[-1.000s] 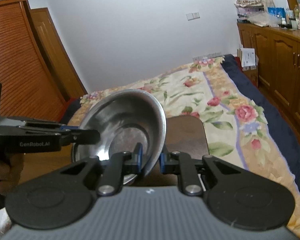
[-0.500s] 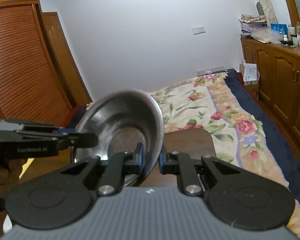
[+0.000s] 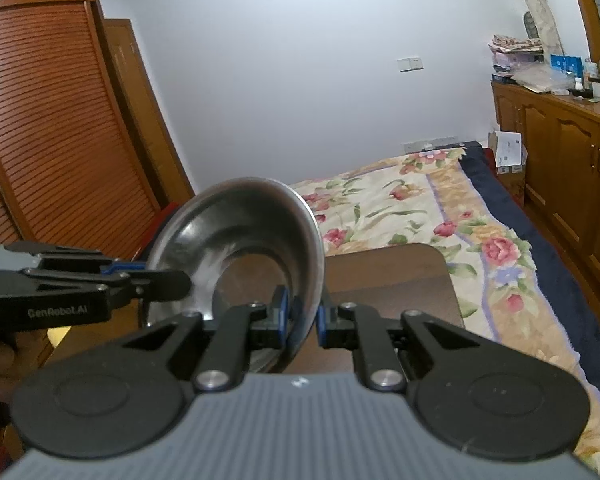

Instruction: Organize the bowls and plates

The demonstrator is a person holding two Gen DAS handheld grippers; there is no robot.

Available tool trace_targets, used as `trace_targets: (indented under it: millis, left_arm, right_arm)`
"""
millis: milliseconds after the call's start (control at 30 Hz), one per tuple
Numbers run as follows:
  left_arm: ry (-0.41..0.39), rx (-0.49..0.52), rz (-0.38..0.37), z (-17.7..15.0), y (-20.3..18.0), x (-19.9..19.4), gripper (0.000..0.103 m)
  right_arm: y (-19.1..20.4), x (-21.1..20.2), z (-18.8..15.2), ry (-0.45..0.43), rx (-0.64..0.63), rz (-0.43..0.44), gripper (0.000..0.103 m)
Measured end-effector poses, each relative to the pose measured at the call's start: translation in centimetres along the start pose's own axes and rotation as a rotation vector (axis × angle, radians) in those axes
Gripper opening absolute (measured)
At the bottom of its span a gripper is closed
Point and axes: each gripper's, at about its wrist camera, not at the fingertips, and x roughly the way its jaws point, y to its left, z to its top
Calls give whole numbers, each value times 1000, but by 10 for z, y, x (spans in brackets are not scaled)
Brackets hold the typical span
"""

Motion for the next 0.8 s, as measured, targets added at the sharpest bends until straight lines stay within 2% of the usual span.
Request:
trace_targets:
  millis: [433,800]
  left_arm:
    - [-25,-34,18,-32,-3,-44,15]
    - [-6,-78,1,-73,1,-53,16]
  right_arm:
    - [28,-20,-19,21,-15,44,16]
    - [42,-20,-39,63,-28,66,16]
